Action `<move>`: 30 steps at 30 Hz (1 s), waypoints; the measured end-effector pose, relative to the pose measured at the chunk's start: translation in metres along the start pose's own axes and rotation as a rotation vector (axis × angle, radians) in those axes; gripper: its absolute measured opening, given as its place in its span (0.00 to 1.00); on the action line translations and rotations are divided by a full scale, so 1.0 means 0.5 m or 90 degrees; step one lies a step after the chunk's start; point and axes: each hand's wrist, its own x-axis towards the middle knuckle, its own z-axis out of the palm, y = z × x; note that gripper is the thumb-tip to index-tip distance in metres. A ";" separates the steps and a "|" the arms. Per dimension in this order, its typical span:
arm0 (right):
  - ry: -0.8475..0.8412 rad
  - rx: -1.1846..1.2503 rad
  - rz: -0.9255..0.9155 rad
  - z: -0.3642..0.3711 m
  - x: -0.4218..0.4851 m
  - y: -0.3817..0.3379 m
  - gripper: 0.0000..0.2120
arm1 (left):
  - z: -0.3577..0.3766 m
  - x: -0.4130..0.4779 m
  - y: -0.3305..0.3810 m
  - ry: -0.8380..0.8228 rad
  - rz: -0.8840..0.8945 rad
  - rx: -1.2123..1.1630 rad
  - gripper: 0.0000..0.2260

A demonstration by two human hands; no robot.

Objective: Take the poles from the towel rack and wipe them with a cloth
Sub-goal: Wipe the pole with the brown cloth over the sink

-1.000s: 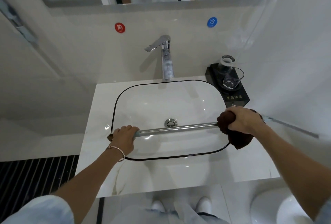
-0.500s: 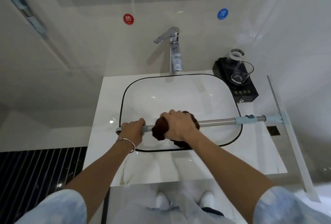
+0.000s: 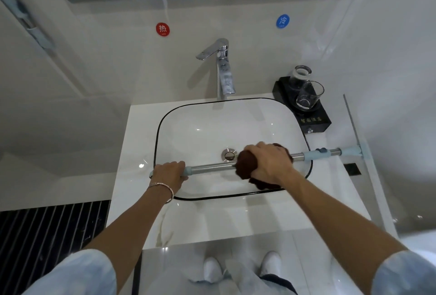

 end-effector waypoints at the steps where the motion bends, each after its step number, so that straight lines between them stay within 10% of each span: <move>1: -0.005 -0.010 0.040 -0.015 -0.012 0.048 0.28 | 0.001 -0.001 0.003 0.008 -0.002 0.003 0.10; 12: 0.086 0.137 0.277 -0.066 -0.077 0.281 0.22 | 0.020 -0.038 0.019 0.093 -0.009 -0.018 0.08; 21: -0.092 0.027 0.115 -0.071 -0.031 0.170 0.22 | 0.044 -0.069 0.029 0.227 0.014 0.078 0.02; 30: -0.113 0.067 -0.127 0.005 0.041 -0.196 0.22 | 0.036 -0.088 0.038 0.104 -0.016 0.090 0.07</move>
